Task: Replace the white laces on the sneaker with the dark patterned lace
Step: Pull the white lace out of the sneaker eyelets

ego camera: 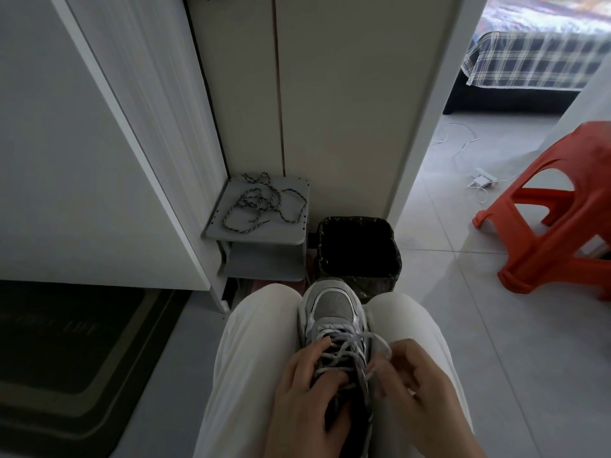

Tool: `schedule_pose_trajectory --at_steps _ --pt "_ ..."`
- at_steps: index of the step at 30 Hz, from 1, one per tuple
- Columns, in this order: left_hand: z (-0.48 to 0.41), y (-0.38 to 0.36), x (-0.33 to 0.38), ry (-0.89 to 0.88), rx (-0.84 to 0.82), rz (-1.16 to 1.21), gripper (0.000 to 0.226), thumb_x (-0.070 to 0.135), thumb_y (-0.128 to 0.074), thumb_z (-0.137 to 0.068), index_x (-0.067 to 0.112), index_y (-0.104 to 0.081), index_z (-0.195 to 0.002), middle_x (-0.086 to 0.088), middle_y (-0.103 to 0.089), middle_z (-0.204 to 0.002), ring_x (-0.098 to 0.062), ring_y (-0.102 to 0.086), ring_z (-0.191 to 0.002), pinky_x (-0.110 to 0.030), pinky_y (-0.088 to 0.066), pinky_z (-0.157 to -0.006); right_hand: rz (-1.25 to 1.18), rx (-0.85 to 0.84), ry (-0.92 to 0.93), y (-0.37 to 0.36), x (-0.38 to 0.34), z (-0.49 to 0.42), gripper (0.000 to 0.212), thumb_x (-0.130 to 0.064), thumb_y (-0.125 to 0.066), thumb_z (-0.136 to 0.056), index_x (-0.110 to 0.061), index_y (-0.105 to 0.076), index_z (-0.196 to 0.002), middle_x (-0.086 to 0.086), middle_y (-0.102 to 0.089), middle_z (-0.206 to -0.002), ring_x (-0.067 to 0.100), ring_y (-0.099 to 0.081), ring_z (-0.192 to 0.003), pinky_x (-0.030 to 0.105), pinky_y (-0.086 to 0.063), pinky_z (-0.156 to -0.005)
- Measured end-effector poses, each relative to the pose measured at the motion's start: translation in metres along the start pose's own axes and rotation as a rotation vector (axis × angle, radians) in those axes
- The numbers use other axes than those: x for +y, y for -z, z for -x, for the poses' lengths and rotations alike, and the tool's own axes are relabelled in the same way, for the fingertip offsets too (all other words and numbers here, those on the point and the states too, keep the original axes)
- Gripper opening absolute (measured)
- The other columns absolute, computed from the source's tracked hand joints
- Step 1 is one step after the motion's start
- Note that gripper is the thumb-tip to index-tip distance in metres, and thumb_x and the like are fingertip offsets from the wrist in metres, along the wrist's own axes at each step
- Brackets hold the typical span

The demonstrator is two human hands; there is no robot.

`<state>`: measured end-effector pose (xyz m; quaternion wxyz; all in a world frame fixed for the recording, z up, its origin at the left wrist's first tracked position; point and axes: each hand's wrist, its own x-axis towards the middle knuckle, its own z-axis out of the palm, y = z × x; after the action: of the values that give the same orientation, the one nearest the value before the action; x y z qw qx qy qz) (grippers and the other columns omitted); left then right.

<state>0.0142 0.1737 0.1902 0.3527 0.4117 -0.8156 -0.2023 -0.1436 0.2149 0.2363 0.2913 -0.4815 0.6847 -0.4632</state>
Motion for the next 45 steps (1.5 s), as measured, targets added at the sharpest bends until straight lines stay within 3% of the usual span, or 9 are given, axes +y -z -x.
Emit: schedule_pose_trajectory --at_steps 4,7,11,14,22,30,38,41,45 --pt "0.0 0.0 0.0 -0.009 0.008 0.004 0.021 0.035 -0.062 -0.068 0.028 -0.068 -0.087 0.009 -0.048 -0.136 -0.008 -0.042 -0.122 -0.033 -0.051 -0.088 0.045 -0.119 -0.074 -0.005 0.004 0.002 0.024 -0.011 -0.078 -0.073 -0.028 -0.062 -0.069 -0.008 -0.063 -0.058 0.0 -0.051 -0.046 0.01 -0.04 -0.051" --pt "0.001 -0.001 0.0 -0.004 0.014 0.012 0.021 0.032 -0.062 -0.068 0.028 -0.068 -0.087 0.009 -0.048 -0.136 -0.009 -0.043 -0.122 -0.035 -0.051 -0.088 0.09 -0.079 -0.057 -0.005 0.007 0.005 0.029 -0.007 -0.076 -0.074 -0.029 -0.06 -0.066 -0.008 -0.061 -0.056 0.001 -0.049 -0.045 0.01 -0.038 -0.05" --pt "0.0 0.001 0.001 -0.009 0.009 0.014 0.022 0.031 -0.064 -0.068 0.031 -0.067 -0.089 0.011 -0.046 -0.137 -0.008 -0.042 -0.123 -0.033 -0.05 -0.091 0.072 -0.001 -0.004 0.003 0.005 0.001 0.016 -0.008 -0.067 -0.081 -0.015 -0.057 -0.071 -0.001 -0.067 -0.063 0.009 -0.059 -0.052 0.019 -0.044 -0.053" --pt "-0.001 0.001 0.001 -0.012 0.0 0.012 0.023 0.032 -0.061 -0.068 0.03 -0.067 -0.09 0.011 -0.044 -0.138 -0.009 -0.042 -0.123 -0.033 -0.049 -0.092 -0.067 0.099 0.001 0.005 0.002 -0.004 0.018 0.003 -0.057 -0.086 -0.007 -0.055 -0.071 0.002 -0.068 -0.063 0.006 -0.059 -0.051 0.013 -0.043 -0.052" --pt "0.003 -0.001 -0.004 -0.003 -0.022 0.008 0.023 0.034 -0.061 -0.07 0.029 -0.065 -0.092 0.015 -0.039 -0.14 -0.007 -0.04 -0.125 -0.03 -0.05 -0.089 -0.02 -0.059 -0.098 -0.009 0.007 0.007 0.029 -0.002 -0.079 -0.069 -0.028 -0.066 -0.064 -0.003 -0.069 -0.069 0.007 -0.057 -0.052 0.018 -0.046 -0.056" --pt "0.003 -0.001 -0.003 -0.01 -0.03 0.003 0.024 0.033 -0.063 -0.07 0.035 -0.061 -0.093 0.018 -0.036 -0.143 -0.006 -0.037 -0.128 -0.03 -0.044 -0.096 -0.153 0.155 -0.002 0.006 0.005 -0.001 0.017 0.003 -0.049 -0.09 -0.006 -0.05 -0.076 0.003 -0.072 -0.072 0.015 -0.066 -0.055 0.013 -0.046 -0.052" --pt "0.003 0.001 -0.002 -0.005 -0.004 0.045 0.014 0.035 -0.059 -0.078 0.029 -0.065 -0.088 0.017 -0.038 -0.142 -0.005 -0.038 -0.127 -0.029 -0.047 -0.092 0.016 -0.085 -0.115 -0.008 0.014 0.008 0.02 -0.009 -0.077 -0.074 -0.027 -0.069 -0.07 -0.002 -0.071 -0.07 0.01 -0.062 -0.058 0.02 -0.049 -0.06" --pt "0.002 0.001 -0.001 0.006 -0.012 0.043 0.013 0.035 -0.058 -0.079 0.029 -0.065 -0.087 0.018 -0.038 -0.142 -0.005 -0.037 -0.128 -0.03 -0.047 -0.093 0.009 0.006 -0.071 -0.01 0.015 0.008 0.019 -0.006 -0.067 -0.082 -0.023 -0.064 -0.073 -0.005 -0.07 -0.069 0.005 -0.063 -0.056 0.013 -0.046 -0.056" --pt "0.002 0.0 -0.003 -0.02 -0.003 0.023 0.01 0.032 -0.059 -0.076 0.031 -0.064 -0.085 0.02 -0.037 -0.141 -0.004 -0.038 -0.128 -0.028 -0.046 -0.094 -0.261 0.182 -0.112 0.007 0.011 -0.008 0.018 -0.003 -0.039 -0.097 -0.007 -0.047 -0.081 0.007 -0.072 -0.068 0.022 -0.066 -0.052 0.021 -0.046 -0.046"
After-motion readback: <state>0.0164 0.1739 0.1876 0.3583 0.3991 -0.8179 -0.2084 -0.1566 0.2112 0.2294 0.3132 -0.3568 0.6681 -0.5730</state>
